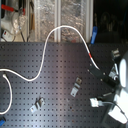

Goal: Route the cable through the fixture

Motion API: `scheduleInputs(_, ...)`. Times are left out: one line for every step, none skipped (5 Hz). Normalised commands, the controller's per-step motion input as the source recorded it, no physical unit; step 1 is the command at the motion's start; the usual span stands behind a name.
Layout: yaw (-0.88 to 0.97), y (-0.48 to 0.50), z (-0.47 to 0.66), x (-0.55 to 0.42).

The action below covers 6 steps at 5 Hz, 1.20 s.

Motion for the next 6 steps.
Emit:
scheduleInputs(-0.46, -0.348, 0.02, 0.119)
scheduleInputs(-0.31, -0.250, 0.00, 0.043)
scheduleInputs(-0.33, -0.079, 0.00, 0.248)
scheduleInputs(-0.39, -0.009, -0.01, 0.354)
scheduleInputs(0.05, -0.006, 0.10, 0.000)
scheduleInputs(0.05, -0.026, 0.20, -0.167)
